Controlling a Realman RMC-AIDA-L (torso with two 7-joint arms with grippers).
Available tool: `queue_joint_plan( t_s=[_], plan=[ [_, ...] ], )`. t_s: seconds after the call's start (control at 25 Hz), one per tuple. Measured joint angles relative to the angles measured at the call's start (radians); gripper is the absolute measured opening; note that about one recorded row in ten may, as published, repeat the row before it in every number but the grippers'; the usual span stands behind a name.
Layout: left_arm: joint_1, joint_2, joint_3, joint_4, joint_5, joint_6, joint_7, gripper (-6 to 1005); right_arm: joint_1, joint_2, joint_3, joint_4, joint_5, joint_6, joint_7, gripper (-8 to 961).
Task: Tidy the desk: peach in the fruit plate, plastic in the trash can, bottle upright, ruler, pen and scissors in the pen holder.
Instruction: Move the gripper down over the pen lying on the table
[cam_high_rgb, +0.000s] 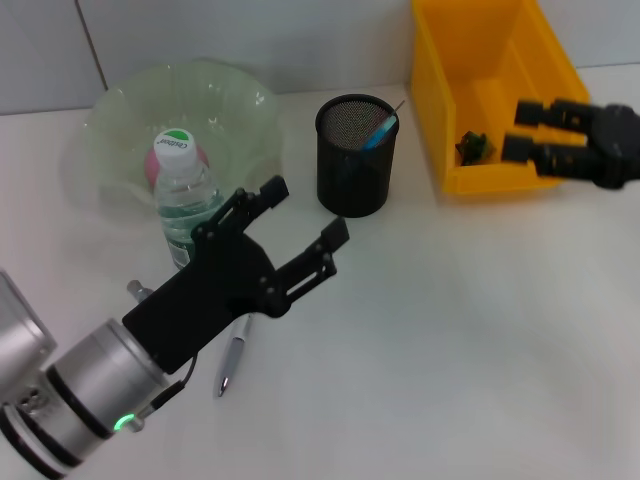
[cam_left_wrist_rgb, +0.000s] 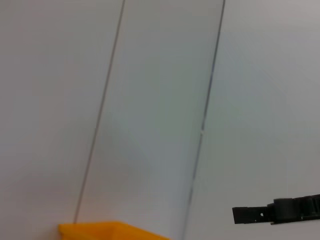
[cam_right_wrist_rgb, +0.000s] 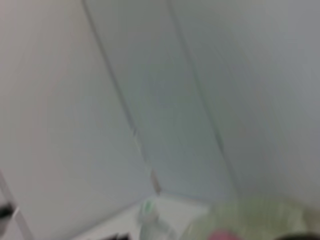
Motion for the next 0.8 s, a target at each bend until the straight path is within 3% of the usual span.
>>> queue_joint_plan(
  t_s=[0.04,0.08,0.16,0.2,0.28,0.32,0.36,0.4,0.48,0.52,0.56,0.64,0.76,0.8],
  plan=[
    [0.0,0.0,0.0,0.0,0.0,0.0,0.0,810,-0.007,-0.025,-0.074,-0.028,-0.005,-0.016,0.039,795],
    [0.0,0.0,0.0,0.0,0.0,0.0,0.0,809,-0.007,-0.025,-0.074,-0.028,-0.005,-0.016,0.039,795],
    [0.0,0.0,0.0,0.0,0.0,0.0,0.0,806,-0.008,-0.047,-0.139,-0.066,-0.035,-0.043,0.084,796],
    [0.013,0.033,-0.146,-0.003,0.3,0.002,-0.261,805,-0.004,-0.052,-0.153,-0.085,-0.061,-0.057,0.102,796],
    [0.013,0.033,-0.146,-0.003,0.3,0.002,-0.261,803,0.009,-0.056,-0.17,-0.122,-0.13,-0.091,0.133,797],
    [0.016,0.047,-0.274,-0.002,0.535,0.029,-0.447,801,0.023,-0.056,-0.18,-0.146,-0.193,-0.124,0.15,797],
    [0.016,0.047,-0.274,-0.002,0.535,0.029,-0.447,800,0.023,-0.056,-0.18,-0.146,-0.193,-0.124,0.15,797],
    [0.018,0.056,-0.361,0.002,0.673,0.064,-0.566,799,0.029,-0.054,-0.184,-0.155,-0.219,-0.137,0.156,797],
    [0.018,0.056,-0.361,0.002,0.673,0.064,-0.566,796,0.034,-0.05,-0.189,-0.168,-0.246,-0.148,0.163,797],
    [0.022,0.077,-0.529,0.04,0.941,0.107,-0.797,795,0.035,-0.046,-0.191,-0.172,-0.256,-0.147,0.164,796],
    [0.022,0.077,-0.529,0.04,0.941,0.107,-0.797,794,0.035,-0.046,-0.191,-0.172,-0.256,-0.147,0.164,796],
    [0.032,0.087,-0.632,0.132,1.163,0.112,-1.026,791,0.035,-0.039,-0.192,-0.174,-0.259,-0.143,0.161,796],
    [0.032,0.087,-0.632,0.132,1.163,0.112,-1.026,787,0.036,-0.034,-0.193,-0.177,-0.262,-0.142,0.16,796],
    [0.051,0.079,-0.754,0.309,1.473,0.12,-1.33,786,0.035,-0.032,-0.194,-0.182,-0.264,-0.142,0.159,796]
  ],
)
